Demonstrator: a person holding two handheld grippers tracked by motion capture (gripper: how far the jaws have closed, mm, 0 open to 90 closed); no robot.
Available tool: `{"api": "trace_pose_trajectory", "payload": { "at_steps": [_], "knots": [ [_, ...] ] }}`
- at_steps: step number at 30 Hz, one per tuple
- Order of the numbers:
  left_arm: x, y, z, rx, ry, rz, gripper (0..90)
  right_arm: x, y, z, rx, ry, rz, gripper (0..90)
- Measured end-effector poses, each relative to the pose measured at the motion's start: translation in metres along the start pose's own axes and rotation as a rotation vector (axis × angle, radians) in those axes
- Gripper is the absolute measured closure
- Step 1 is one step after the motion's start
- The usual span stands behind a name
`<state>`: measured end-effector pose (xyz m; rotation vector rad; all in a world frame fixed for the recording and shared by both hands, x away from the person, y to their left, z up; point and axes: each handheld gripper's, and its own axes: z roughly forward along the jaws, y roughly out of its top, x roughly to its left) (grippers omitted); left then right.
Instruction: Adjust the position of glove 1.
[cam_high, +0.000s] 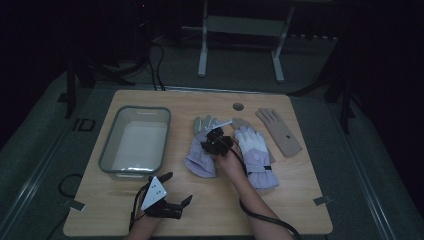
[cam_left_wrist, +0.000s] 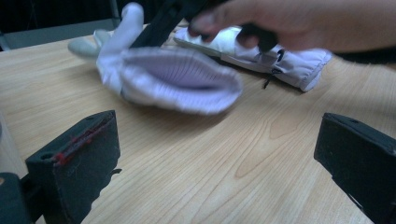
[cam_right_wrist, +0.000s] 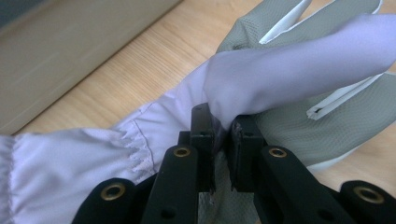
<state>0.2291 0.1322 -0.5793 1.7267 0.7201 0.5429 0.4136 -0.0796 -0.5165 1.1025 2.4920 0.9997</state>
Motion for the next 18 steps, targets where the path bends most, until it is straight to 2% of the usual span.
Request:
{"api": "trace_pose_trajectory", "payload": {
  "at_steps": [1,3,6,8,9,10,12,14,17,18],
  "knots": [
    [0.000,0.000,0.000,0.000,0.000,-0.001,0.6,-0.002,0.003,-0.014,0.000,0.000,-0.037,82.2],
    [-0.001,0.000,0.000,0.001,0.001,0.000,0.6,-0.003,0.003,-0.020,-0.005,0.001,-0.046,82.2],
    [0.000,0.000,0.000,0.004,0.003,0.001,0.6,-0.008,0.003,-0.047,-0.026,0.001,-0.109,82.1],
    [-0.001,0.000,0.000,0.005,0.004,0.000,0.6,-0.010,0.002,-0.059,-0.036,-0.003,-0.129,82.1],
    [-0.001,0.000,0.000,0.005,0.004,-0.001,0.6,-0.010,0.002,-0.059,-0.036,-0.003,-0.129,82.1],
    [-0.001,0.000,0.000,0.005,0.005,0.000,0.6,-0.013,-0.001,-0.068,-0.045,-0.012,-0.143,82.0],
    [-0.001,0.000,0.001,0.006,0.008,0.004,0.6,-0.013,-0.002,-0.070,-0.046,-0.016,-0.155,82.0],
    [-0.002,0.000,0.001,0.009,0.010,0.006,0.6,-0.013,-0.008,-0.067,-0.024,-0.013,-0.177,81.8],
    [-0.002,0.000,0.001,0.006,0.008,0.008,0.6,-0.015,-0.012,-0.058,-0.001,-0.016,-0.175,81.8],
    [-0.002,0.000,0.001,0.006,0.008,0.010,0.6,-0.020,-0.016,-0.049,0.000,0.000,-0.178,81.8]
  ]
}}
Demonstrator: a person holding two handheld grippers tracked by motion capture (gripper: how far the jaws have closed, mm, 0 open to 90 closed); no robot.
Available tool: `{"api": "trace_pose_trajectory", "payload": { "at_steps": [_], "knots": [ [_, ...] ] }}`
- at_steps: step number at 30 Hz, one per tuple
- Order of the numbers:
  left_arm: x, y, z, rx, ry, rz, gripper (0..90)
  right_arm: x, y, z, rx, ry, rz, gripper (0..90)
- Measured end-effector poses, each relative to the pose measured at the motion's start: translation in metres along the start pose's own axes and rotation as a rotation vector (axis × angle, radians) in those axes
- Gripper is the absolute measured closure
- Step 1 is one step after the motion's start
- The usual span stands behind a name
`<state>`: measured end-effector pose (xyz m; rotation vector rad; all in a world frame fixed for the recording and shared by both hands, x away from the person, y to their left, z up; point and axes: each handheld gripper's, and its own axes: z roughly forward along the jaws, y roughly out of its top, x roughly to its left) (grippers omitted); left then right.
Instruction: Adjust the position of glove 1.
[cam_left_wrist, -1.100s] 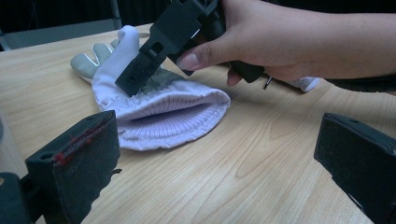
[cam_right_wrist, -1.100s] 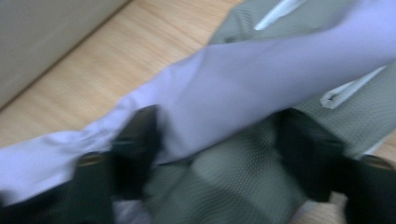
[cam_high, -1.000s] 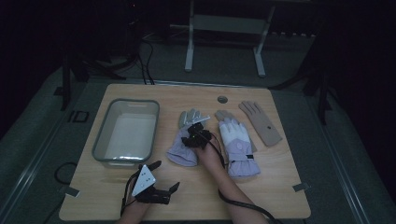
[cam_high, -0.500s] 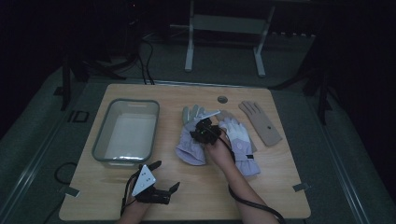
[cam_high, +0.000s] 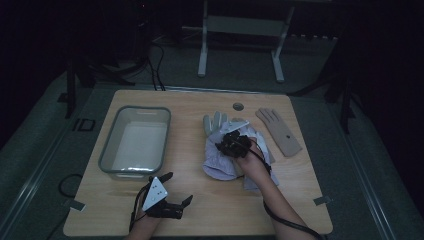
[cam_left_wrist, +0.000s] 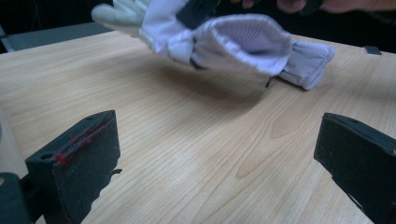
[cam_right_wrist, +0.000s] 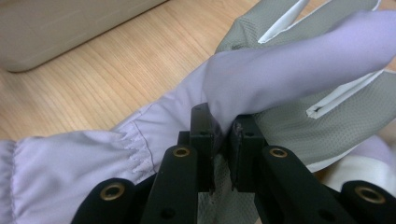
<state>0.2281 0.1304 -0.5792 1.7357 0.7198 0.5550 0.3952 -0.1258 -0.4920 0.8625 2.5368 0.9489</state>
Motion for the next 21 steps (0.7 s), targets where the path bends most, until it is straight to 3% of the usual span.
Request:
{"api": "trace_pose_trajectory", "payload": {
  "at_steps": [5,9,12,13,15,17,21],
  "knots": [
    [0.000,0.000,0.000,-0.003,-0.002,-0.006,0.6,-0.005,-0.005,0.016,0.016,-0.006,0.027,81.5],
    [0.000,0.000,0.000,-0.003,-0.005,-0.003,0.6,-0.010,-0.010,0.033,0.062,0.007,0.032,79.5],
    [0.000,0.000,0.000,-0.004,-0.006,-0.003,0.6,-0.011,-0.015,0.043,0.079,0.025,0.058,73.2],
    [0.000,0.000,0.000,-0.005,-0.006,-0.004,0.6,-0.013,-0.016,0.044,0.073,0.036,0.080,65.9],
    [0.000,0.000,0.000,-0.005,-0.007,-0.005,0.6,-0.013,-0.015,0.044,0.074,0.035,0.081,63.5],
    [0.000,0.000,0.000,-0.005,-0.006,-0.004,0.6,-0.012,-0.013,0.041,0.082,0.041,0.079,51.1],
    [0.000,0.000,0.000,-0.004,-0.006,-0.004,0.6,-0.013,-0.010,0.031,0.069,0.049,0.090,41.4]
  ]
}}
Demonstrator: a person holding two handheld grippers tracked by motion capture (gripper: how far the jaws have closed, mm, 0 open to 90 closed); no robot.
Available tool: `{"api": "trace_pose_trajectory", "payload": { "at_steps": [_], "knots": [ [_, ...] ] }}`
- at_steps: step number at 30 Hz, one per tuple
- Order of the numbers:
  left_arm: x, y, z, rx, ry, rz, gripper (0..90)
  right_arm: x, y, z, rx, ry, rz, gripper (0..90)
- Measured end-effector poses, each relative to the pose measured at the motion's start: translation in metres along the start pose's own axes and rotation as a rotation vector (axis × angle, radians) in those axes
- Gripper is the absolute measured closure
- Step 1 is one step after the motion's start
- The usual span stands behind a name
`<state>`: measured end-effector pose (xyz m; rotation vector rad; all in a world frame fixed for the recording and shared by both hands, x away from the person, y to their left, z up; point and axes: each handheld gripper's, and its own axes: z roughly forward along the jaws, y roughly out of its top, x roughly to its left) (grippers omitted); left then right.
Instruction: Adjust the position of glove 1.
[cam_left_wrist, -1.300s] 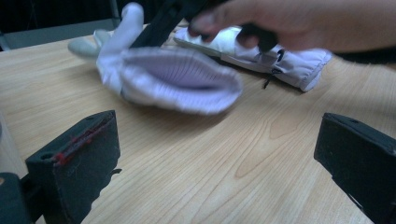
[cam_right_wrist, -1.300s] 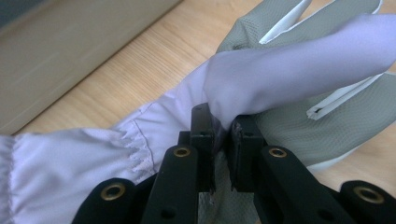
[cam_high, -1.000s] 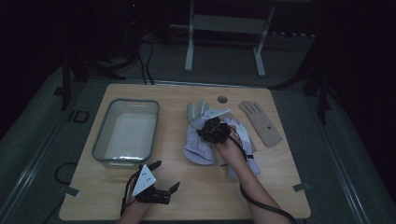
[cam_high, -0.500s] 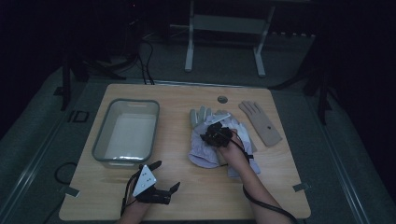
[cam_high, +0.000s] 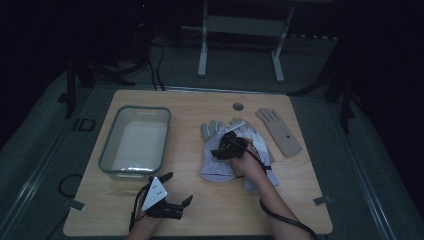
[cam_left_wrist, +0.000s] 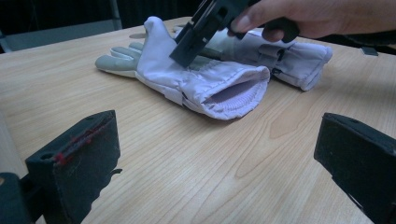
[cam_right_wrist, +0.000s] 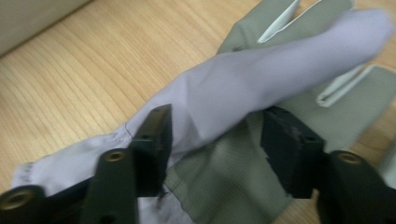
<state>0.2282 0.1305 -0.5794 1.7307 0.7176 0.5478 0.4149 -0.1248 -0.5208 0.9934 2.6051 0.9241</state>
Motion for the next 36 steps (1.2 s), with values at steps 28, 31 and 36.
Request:
{"api": "trace_pose_trajectory", "payload": {
  "at_steps": [28,31,36],
  "knots": [
    [0.000,0.000,0.000,-0.001,0.004,0.003,0.6,-0.050,-0.057,-0.110,-0.105,-0.145,0.064,38.4],
    [0.000,0.000,0.000,-0.001,0.005,0.003,0.6,-0.050,-0.068,-0.114,-0.106,-0.141,0.071,38.4],
    [0.000,0.000,0.000,0.000,0.006,0.005,0.6,-0.048,-0.084,-0.116,-0.102,-0.144,0.079,38.7]
  ]
}}
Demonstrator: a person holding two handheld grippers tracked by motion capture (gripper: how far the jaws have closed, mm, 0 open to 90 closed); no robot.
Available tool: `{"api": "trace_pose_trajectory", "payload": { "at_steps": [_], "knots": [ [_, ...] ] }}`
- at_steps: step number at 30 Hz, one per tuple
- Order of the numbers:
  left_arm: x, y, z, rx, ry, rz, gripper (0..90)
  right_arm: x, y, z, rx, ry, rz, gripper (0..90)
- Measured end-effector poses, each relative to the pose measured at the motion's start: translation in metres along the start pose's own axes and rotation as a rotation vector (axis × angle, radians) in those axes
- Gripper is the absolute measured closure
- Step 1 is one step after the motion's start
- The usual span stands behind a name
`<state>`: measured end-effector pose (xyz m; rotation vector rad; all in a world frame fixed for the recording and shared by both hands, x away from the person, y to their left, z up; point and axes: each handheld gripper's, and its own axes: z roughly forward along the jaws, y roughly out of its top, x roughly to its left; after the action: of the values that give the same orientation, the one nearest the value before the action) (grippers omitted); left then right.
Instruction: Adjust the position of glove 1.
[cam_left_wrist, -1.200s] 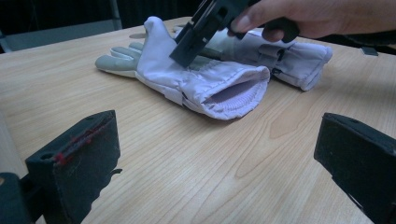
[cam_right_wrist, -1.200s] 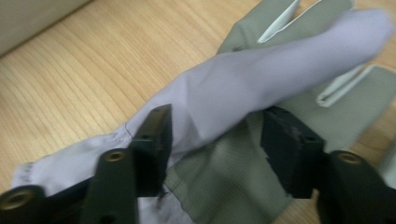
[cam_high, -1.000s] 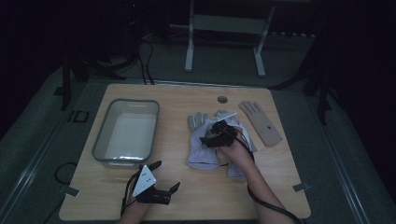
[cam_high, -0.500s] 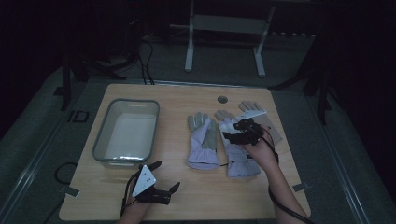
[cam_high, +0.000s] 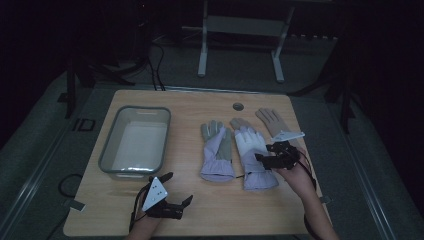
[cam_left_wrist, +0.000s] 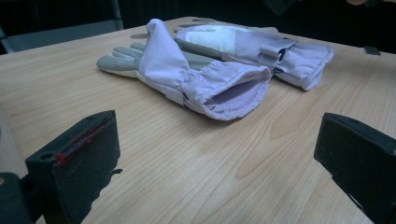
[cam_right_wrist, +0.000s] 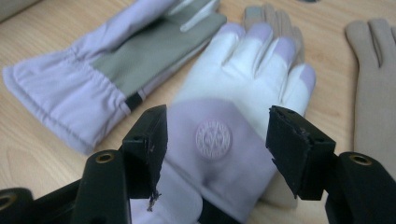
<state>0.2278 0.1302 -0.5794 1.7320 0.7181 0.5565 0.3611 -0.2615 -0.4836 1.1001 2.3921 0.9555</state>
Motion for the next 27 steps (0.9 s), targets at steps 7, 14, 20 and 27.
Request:
{"api": "trace_pose_trajectory", "payload": {
  "at_steps": [7,14,20,27],
  "knots": [
    [0.000,0.000,0.000,-0.001,0.000,-0.002,0.6,-0.001,-0.016,0.008,0.014,-0.001,0.014,38.8],
    [0.000,0.000,0.000,0.001,0.000,-0.002,0.6,-0.008,-0.010,0.018,0.011,-0.010,0.024,40.3],
    [0.000,0.000,0.000,0.002,0.000,-0.001,0.6,-0.012,-0.008,0.041,0.066,-0.009,0.025,37.5],
    [0.000,0.000,0.000,0.003,-0.001,0.000,0.6,-0.009,-0.018,0.052,0.060,0.025,0.000,38.2]
  ]
}}
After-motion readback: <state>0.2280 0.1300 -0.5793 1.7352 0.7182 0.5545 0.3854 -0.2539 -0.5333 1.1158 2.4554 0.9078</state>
